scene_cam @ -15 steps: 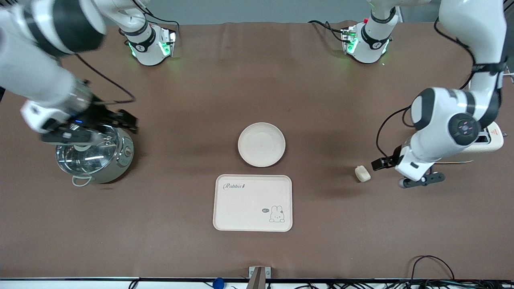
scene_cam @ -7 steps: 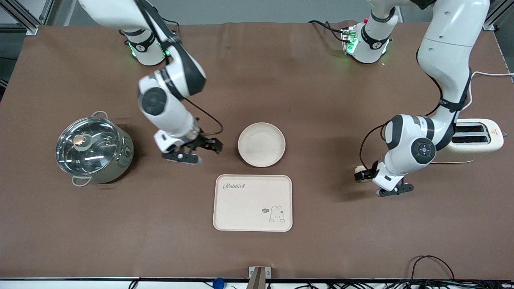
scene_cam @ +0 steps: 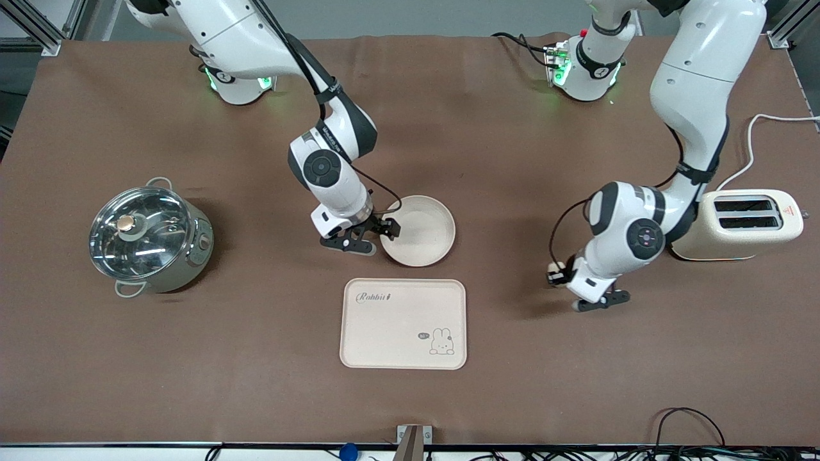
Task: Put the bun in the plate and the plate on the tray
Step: 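Grasp the cream bun with the left gripper and lift it, then lower the bun onto the plate while the right gripper grasps the rim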
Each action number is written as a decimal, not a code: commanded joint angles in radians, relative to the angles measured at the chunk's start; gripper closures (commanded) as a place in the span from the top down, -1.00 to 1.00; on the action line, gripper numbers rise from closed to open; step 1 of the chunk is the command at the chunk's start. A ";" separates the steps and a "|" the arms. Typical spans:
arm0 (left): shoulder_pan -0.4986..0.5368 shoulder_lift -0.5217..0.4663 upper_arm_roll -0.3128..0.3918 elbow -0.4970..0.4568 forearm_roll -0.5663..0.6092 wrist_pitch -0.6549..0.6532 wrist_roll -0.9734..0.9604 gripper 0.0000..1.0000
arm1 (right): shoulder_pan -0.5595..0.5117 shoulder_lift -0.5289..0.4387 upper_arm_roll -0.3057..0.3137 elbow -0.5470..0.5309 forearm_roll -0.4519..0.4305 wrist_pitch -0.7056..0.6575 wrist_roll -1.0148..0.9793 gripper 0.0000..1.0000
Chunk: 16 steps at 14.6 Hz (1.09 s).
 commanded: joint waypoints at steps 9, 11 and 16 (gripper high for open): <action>-0.370 0.068 -0.135 0.218 0.000 -0.120 -0.583 -0.36 | 0.042 0.006 -0.014 -0.027 0.002 -0.001 0.014 0.78; -0.407 0.112 -0.123 0.241 0.001 -0.112 -0.625 -0.35 | 0.042 0.015 -0.014 -0.027 -0.001 0.002 0.014 0.64; -0.409 0.156 -0.107 0.238 0.040 -0.111 -0.631 -0.18 | 0.041 0.030 -0.018 -0.026 -0.005 0.011 0.014 -0.02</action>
